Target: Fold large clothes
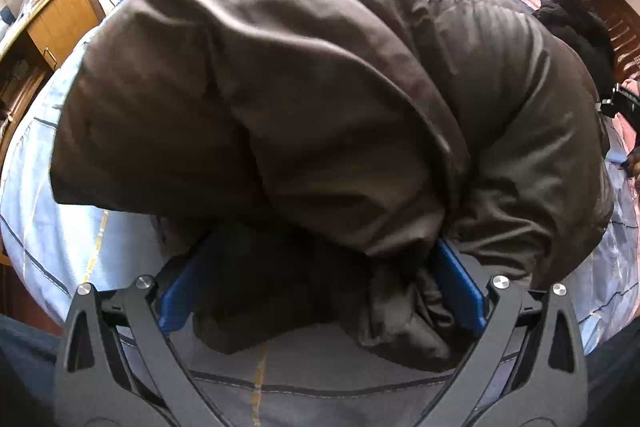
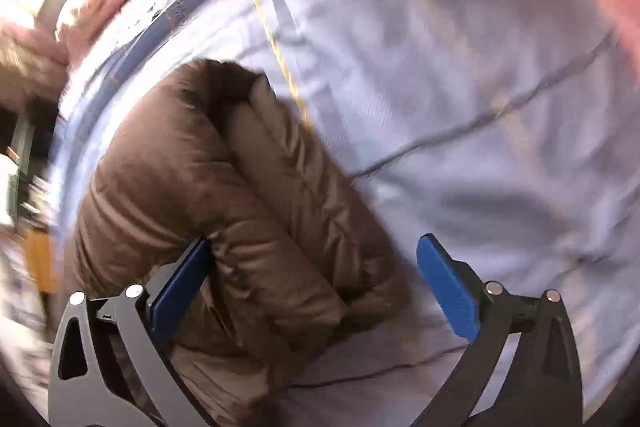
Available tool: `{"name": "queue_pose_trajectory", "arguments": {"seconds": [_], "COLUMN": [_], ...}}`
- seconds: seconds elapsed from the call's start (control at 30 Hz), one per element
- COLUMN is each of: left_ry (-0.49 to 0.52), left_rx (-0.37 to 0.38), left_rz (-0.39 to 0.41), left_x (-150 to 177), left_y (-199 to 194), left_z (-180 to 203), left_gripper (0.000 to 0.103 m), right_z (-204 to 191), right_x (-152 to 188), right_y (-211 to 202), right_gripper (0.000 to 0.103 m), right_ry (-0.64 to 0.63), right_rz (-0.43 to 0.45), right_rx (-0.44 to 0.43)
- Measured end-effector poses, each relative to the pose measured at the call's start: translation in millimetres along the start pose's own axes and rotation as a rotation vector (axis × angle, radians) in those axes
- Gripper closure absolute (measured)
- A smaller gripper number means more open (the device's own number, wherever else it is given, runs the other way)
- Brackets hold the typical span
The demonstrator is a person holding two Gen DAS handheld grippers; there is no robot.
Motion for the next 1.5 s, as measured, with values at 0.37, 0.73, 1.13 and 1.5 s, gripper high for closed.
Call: {"name": "queue_pose_trajectory", "arguments": {"seconds": [0.37, 0.73, 1.13, 1.5], "left_ry": [0.1, -0.09, -0.189, 0.137], "left_rx": [-0.203, -0.183, 0.011, 0.005], "left_rz": [0.153, 0.098, 0.205, 0.37], "left_x": [-17, -59, -51, -132], "left_y": [18, 32, -58, -100], "left_z": [20, -18, -48, 40], "left_gripper": [0.002, 0.002, 0.002, 0.002], "right_z": [-47, -40, -19, -248], "right_x": [36, 164, 169, 240], "right_y": [11, -28, -159, -96], "right_gripper": [0.079, 0.081, 0.033, 0.06], "right_ry": [0.023, 0.107, 0.241, -0.73], "right_rz": [-0.048, -0.102, 0.501, 0.444], "right_rx": [-0.198, -0.094, 0.247, -0.036]}}
Point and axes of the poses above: each gripper's, at about its wrist camera, not at the fingertips, and y roughly the way its jaws point, z to its right, x to its underside, the point moved 4 cm from there along y, roughly the way its jaws point, and after that the axes turned 14 degrees about -y, right-handed, at the moved point
